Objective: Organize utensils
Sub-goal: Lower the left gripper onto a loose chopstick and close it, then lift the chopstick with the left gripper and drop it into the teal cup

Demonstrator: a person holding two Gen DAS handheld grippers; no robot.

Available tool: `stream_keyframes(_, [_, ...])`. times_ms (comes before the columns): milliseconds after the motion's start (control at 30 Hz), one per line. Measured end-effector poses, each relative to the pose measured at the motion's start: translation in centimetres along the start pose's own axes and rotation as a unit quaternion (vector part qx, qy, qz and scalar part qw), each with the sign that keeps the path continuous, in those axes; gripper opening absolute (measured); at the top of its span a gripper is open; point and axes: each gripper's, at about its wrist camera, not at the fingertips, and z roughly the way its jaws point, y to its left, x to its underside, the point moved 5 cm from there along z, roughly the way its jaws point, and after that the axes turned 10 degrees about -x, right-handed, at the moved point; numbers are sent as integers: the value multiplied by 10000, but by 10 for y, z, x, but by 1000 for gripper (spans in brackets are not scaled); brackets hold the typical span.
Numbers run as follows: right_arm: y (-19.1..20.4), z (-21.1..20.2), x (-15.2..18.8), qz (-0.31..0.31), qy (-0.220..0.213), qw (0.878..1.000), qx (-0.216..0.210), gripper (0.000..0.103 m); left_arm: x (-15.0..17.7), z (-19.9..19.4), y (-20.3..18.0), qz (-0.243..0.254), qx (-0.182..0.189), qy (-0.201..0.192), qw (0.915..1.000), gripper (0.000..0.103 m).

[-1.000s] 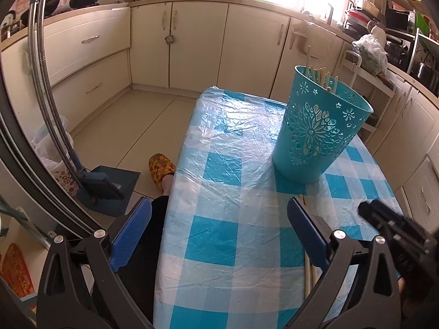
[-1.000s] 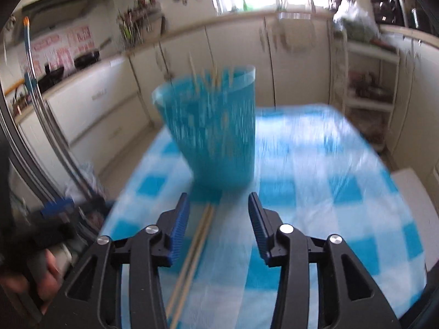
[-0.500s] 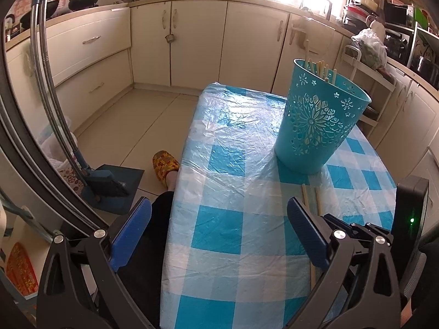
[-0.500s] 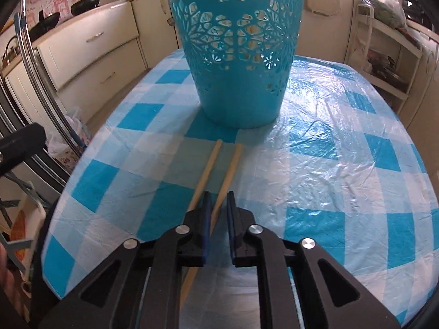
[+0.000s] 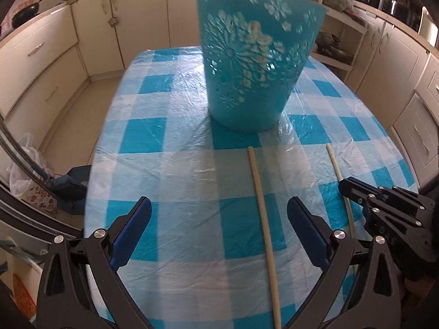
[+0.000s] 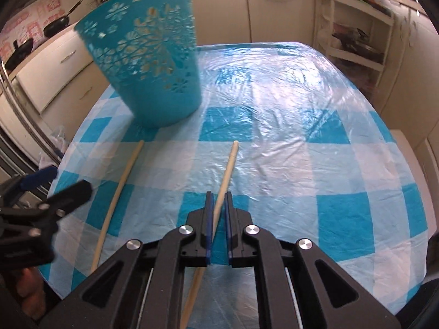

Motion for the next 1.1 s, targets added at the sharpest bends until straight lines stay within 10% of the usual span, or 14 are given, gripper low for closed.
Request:
stream_keyframes(400, [-7, -1, -3, 175, -108, 9996, -187, 10, 0, 24, -26, 230, -146, 136, 9995, 69])
stream_keyframes(633, [-7, -1, -4, 168, -164, 9996, -180, 14, -4, 19, -28, 268, 92, 25, 9996, 6])
stream_keyframes(1100, [3, 10, -12, -255, -208, 9992, 211, 21, -10, 25, -22, 446, -177, 15, 9988, 12])
